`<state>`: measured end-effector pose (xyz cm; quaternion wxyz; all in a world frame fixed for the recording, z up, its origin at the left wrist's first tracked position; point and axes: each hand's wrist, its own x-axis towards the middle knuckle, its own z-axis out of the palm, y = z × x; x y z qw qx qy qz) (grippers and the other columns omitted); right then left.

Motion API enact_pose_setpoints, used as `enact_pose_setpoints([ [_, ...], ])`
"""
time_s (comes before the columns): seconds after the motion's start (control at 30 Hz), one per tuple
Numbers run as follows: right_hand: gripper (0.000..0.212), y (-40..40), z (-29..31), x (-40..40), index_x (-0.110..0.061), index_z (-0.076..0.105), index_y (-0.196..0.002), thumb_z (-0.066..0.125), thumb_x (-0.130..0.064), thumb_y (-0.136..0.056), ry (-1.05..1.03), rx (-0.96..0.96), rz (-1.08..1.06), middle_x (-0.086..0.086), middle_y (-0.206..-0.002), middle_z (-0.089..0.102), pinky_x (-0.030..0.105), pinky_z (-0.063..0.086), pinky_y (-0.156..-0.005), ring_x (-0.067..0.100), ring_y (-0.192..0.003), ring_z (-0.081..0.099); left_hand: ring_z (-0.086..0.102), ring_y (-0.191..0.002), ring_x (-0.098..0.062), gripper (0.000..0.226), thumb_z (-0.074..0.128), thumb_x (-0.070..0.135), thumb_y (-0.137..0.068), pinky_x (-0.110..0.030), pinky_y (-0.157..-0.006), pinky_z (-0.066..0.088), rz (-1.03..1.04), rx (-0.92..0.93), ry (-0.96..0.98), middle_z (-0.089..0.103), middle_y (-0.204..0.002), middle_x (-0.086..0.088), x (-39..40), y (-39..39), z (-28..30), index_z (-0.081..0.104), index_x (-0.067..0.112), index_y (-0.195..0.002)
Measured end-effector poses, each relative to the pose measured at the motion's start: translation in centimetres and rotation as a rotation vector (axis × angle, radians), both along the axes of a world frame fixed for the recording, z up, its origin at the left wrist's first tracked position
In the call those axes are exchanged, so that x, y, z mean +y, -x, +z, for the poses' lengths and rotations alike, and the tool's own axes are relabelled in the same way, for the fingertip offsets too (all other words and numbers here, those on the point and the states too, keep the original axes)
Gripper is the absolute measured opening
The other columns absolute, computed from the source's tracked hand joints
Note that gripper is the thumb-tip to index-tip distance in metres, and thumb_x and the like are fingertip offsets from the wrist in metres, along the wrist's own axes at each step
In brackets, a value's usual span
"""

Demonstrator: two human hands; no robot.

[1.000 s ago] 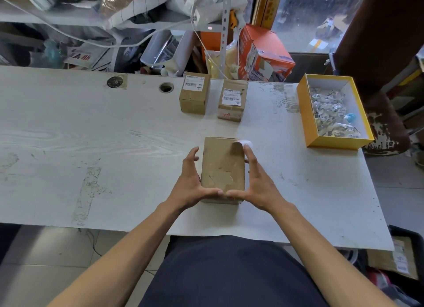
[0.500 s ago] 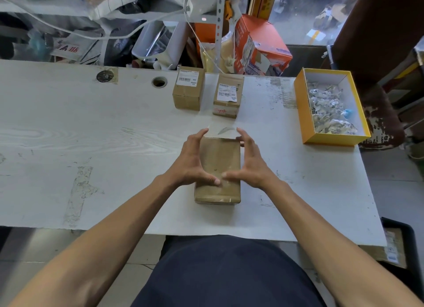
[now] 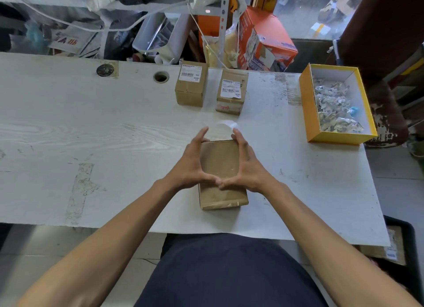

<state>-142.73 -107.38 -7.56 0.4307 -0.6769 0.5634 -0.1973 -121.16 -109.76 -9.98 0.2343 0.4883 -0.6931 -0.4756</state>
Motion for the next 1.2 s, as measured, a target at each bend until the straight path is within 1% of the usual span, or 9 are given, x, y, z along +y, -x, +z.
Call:
enact_pose_setpoints([
  [0.1,0.124,-0.1,0.3,-0.9,-0.049,0.004,-0.146,0.092,-0.038,-0.059,0.029,-0.033,-0.119,0.002,-0.136,0.043,0.038,0.043,-0.102,0.018,-0.125,0.043,0.056,-0.109,-0.011,0.130,0.092,0.050,-0.053,-0.026,-0.089,0.048,0.073,-0.008,-0.005,0.052,-0.117,-0.002,-1.2,0.5,0.7,0.008,0.046,-0.152],
  [0.2,0.112,-0.5,0.7,-1.8,-0.052,0.006,-0.144,0.086,-0.029,-0.069,0.029,-0.034,-0.148,0.002,-0.128,0.050,0.042,0.050,-0.096,0.017,-0.113,0.052,0.061,-0.091,-0.014,0.108,0.086,0.039,-0.071,-0.030,-0.079,0.050,0.147,-0.069,0.026,0.058,-0.099,-0.004,-2.7,1.3,1.7,0.015,0.036,-0.152],
  [0.3,0.104,-0.9,0.7,-1.6,-0.048,0.000,-0.147,0.078,-0.033,-0.080,0.047,-0.038,-0.176,0.003,-0.138,0.050,0.043,0.048,-0.100,0.016,-0.118,0.052,0.058,-0.107,-0.017,0.098,0.078,0.036,-0.083,-0.037,-0.097,0.049,0.164,-0.078,0.007,0.057,-0.115,-0.001,-2.4,1.6,1.8,0.011,0.033,-0.153],
  [0.4,0.123,-0.3,0.4,-0.6,-0.050,-0.009,-0.148,0.084,-0.051,-0.068,0.008,-0.052,-0.108,0.004,-0.155,0.030,0.039,0.039,-0.109,0.016,-0.138,0.035,0.041,-0.130,-0.016,0.125,0.088,0.052,-0.063,-0.034,-0.107,0.036,0.071,-0.028,-0.033,0.042,-0.138,0.000,-0.7,0.6,1.2,0.003,0.044,-0.153],
  [0.53,0.138,0.2,-0.6,0.8,-0.048,-0.007,-0.150,0.093,-0.048,-0.055,-0.060,-0.086,-0.018,-0.012,-0.161,0.008,0.045,0.032,-0.116,0.010,-0.146,0.018,0.040,-0.128,-0.016,0.136,0.094,0.054,-0.049,-0.036,-0.108,0.038,0.007,-0.061,-0.026,0.039,-0.139,0.005,0.5,-0.1,0.9,0.006,0.046,-0.154],
  [0.63,0.139,0.0,-0.6,0.9,-0.053,-0.006,-0.147,0.095,-0.044,-0.052,-0.082,-0.102,-0.059,-0.005,-0.159,0.017,0.045,0.037,-0.113,0.016,-0.142,0.029,0.055,-0.110,-0.010,0.123,0.096,0.041,-0.056,-0.028,-0.093,0.050,0.090,-0.018,-0.028,0.050,-0.118,0.005,-0.2,0.6,1.5,0.017,0.047,-0.151],
  [0.87,0.139,0.0,0.0,0.7,-0.053,-0.007,-0.147,0.094,-0.046,-0.051,-0.082,-0.065,-0.057,-0.002,-0.160,0.016,0.031,0.031,-0.107,0.017,-0.142,0.028,0.059,-0.089,-0.005,0.076,0.070,0.027,-0.091,-0.022,-0.081,0.043,0.233,-0.107,-0.009,0.063,-0.100,0.003,-1.6,1.6,2.6,0.027,0.041,-0.152],
  [1.0,0.134,0.2,-0.1,0.5,-0.050,-0.006,-0.148,0.092,-0.046,-0.057,-0.094,-0.046,-0.023,-0.005,-0.161,0.012,0.031,0.031,-0.107,0.019,-0.144,0.025,0.053,-0.106,-0.013,0.055,0.062,0.033,-0.096,-0.028,-0.092,0.044,0.232,-0.145,0.002,0.054,-0.118,-0.002,-1.4,1.3,2.7,0.040,0.041,-0.145],
  [1.2,0.107,0.2,1.5,-0.9,-0.043,0.011,-0.151,0.082,-0.049,-0.071,-0.013,0.044,-0.009,-0.002,-0.159,0.018,0.046,0.035,-0.114,0.020,-0.142,0.029,0.052,-0.121,-0.024,0.040,0.071,0.031,-0.089,-0.027,-0.097,0.039,0.270,-0.234,0.123,0.053,-0.126,-0.008,-2.1,0.7,3.4,0.060,0.031,-0.127],
])
